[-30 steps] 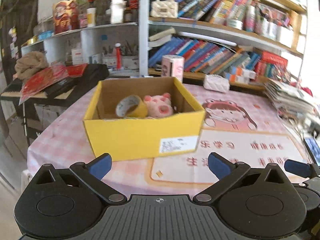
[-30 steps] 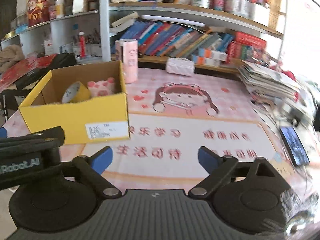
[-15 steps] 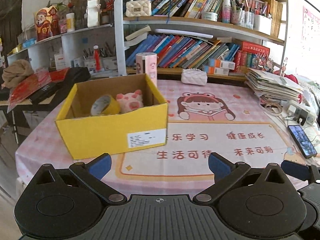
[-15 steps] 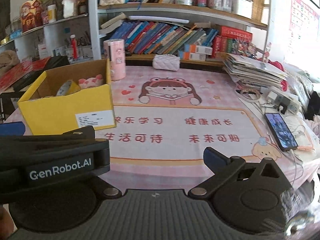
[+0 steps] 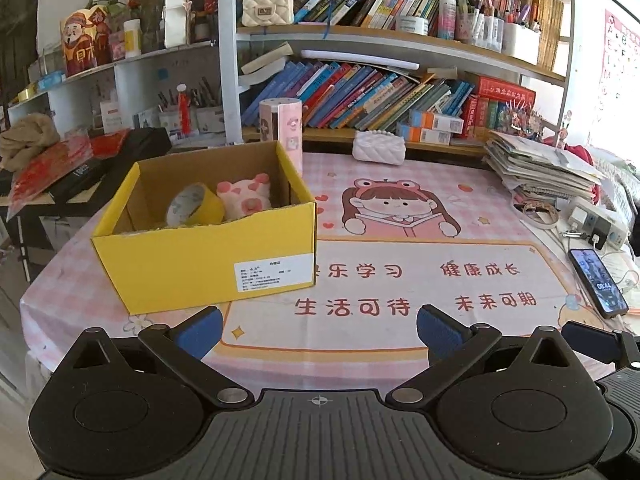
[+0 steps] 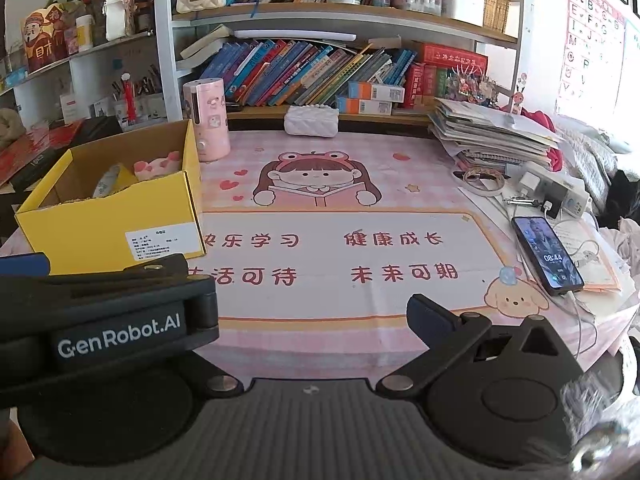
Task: Organize objects
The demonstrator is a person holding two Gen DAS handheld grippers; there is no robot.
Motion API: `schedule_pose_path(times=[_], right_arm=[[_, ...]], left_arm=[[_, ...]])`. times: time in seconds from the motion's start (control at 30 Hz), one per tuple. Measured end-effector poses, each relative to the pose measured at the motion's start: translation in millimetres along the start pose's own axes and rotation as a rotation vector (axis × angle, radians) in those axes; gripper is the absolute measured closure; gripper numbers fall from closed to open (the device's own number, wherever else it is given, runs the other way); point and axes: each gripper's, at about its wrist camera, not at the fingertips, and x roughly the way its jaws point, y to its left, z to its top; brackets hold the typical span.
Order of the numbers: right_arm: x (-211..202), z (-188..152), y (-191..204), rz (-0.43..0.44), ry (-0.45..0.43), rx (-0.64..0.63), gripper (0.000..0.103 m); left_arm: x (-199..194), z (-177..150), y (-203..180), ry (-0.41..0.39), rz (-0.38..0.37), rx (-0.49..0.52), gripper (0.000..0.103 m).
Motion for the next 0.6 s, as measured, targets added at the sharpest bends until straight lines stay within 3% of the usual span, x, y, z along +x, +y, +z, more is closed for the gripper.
schedule_pose_path(times=[0.6], right_arm=[[4.0,-1.9,5.5,0.004,0.02,-0.014,0.0]], left_arm=[[0.1,-5.8,1.6,0.01,0.014,0.01,0.0]])
